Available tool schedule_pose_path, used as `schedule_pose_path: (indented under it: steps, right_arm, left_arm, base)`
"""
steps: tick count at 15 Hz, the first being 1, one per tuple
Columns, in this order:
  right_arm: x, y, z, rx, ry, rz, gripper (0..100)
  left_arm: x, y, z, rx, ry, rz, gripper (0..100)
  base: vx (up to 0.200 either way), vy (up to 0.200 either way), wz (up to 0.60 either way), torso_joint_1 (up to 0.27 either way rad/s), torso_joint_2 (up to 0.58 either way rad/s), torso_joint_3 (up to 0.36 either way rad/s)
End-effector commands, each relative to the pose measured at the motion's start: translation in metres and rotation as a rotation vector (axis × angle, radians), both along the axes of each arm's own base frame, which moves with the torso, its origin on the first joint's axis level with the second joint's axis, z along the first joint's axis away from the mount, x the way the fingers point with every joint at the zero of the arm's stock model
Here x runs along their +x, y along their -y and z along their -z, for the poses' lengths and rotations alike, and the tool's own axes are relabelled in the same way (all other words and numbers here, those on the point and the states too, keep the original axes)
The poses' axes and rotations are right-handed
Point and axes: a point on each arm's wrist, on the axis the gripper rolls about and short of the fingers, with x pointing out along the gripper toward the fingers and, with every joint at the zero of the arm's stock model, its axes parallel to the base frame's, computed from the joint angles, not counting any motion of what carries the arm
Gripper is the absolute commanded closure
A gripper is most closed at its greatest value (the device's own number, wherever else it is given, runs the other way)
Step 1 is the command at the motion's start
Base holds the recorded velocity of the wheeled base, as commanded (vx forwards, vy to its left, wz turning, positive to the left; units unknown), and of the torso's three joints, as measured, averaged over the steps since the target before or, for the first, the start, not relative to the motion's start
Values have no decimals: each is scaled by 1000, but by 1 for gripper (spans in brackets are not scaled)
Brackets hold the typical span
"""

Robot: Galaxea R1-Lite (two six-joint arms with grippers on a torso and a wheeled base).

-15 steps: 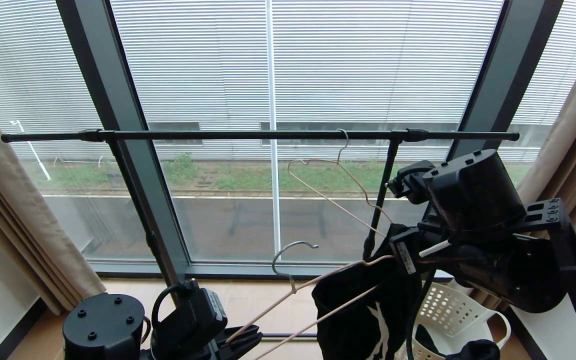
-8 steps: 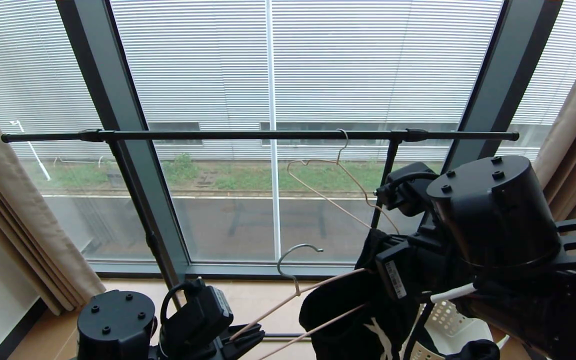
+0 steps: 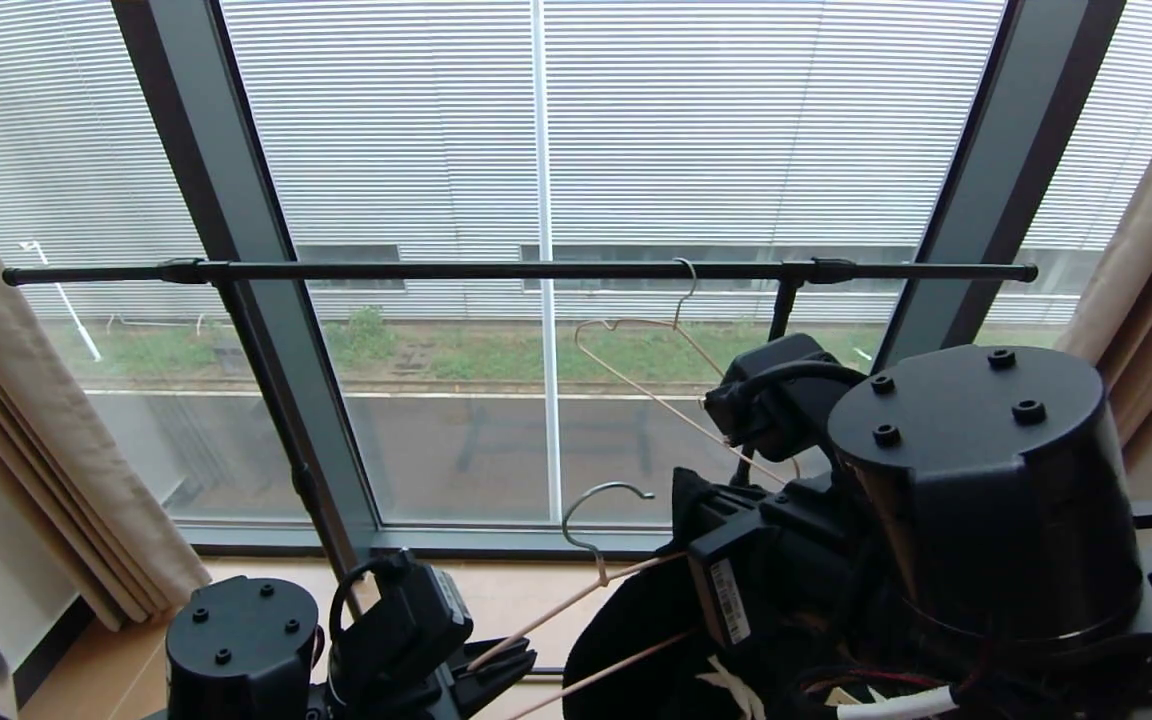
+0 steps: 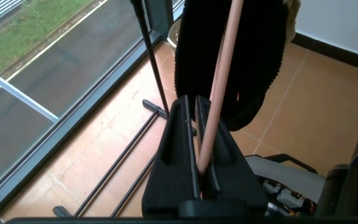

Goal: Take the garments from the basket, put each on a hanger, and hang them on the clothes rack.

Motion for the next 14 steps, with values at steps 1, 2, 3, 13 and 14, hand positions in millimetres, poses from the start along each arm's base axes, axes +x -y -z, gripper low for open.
schedule_pose_path:
  steps: [1, 2, 3, 13, 14]
  right_arm:
    - [-2, -6, 1, 15, -3, -11, 100]
    - [-4, -6, -2, 30, 1, -17, 100]
    - [-6, -6, -3, 39, 0, -21, 100]
    - [-15, -3, -7, 73, 6, -47, 0]
    - [-16, -3, -8, 75, 8, -46, 0]
  left_arm:
    - [1, 1, 6, 13, -15, -1, 100]
    - [2, 2, 8, 13, -13, -3, 100]
    - [3, 3, 8, 10, -8, -6, 100]
    - [4, 4, 3, -17, 32, -18, 100]
    - [4, 4, 2, -22, 44, -27, 100]
  base:
    - [0, 0, 0, 0, 0, 0]
    - [0, 0, 0, 0, 0, 0]
    - [0, 0, 0, 0, 0, 0]
    - [0, 0, 0, 0, 0, 0]
    - [0, 0, 0, 0, 0, 0]
